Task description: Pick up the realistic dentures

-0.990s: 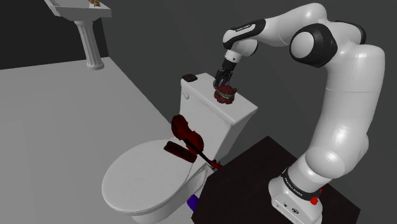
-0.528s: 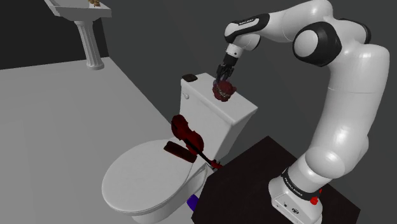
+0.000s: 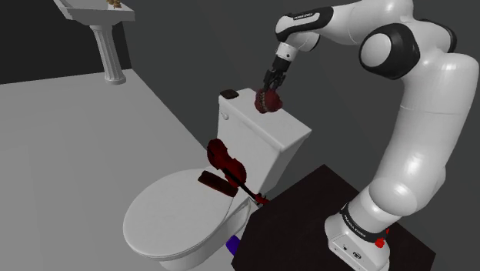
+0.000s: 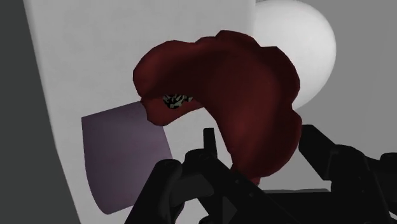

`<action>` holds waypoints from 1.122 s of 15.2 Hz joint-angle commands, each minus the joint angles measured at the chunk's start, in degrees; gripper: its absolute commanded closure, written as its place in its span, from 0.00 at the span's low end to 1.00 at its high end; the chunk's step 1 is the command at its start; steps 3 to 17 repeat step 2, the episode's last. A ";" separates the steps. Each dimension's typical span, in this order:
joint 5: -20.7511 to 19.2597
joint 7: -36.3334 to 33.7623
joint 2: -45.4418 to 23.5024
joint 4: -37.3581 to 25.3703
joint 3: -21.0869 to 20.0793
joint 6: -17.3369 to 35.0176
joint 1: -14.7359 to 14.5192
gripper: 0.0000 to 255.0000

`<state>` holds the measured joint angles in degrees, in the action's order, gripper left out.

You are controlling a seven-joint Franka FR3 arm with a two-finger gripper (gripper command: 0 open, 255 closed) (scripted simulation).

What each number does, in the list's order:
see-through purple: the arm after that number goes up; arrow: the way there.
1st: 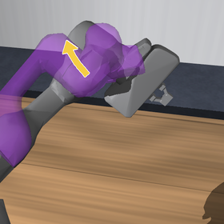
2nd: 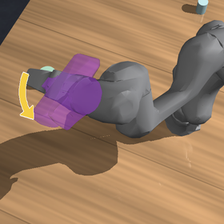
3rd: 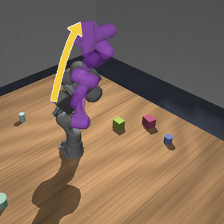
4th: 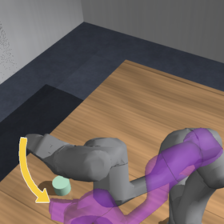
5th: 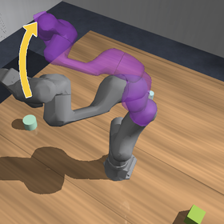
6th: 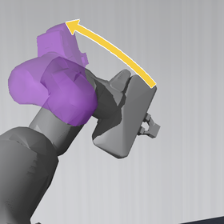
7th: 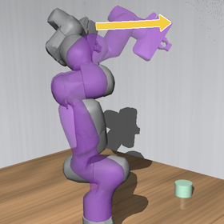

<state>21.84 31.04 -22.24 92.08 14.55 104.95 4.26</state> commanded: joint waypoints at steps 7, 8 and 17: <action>-0.17 -0.31 0.44 -0.45 0.05 -0.81 -0.03 1.00; -0.17 -0.31 0.44 -0.45 0.05 -0.81 -0.03 1.00; -0.17 -0.31 0.44 -0.45 0.05 -0.81 -0.03 1.00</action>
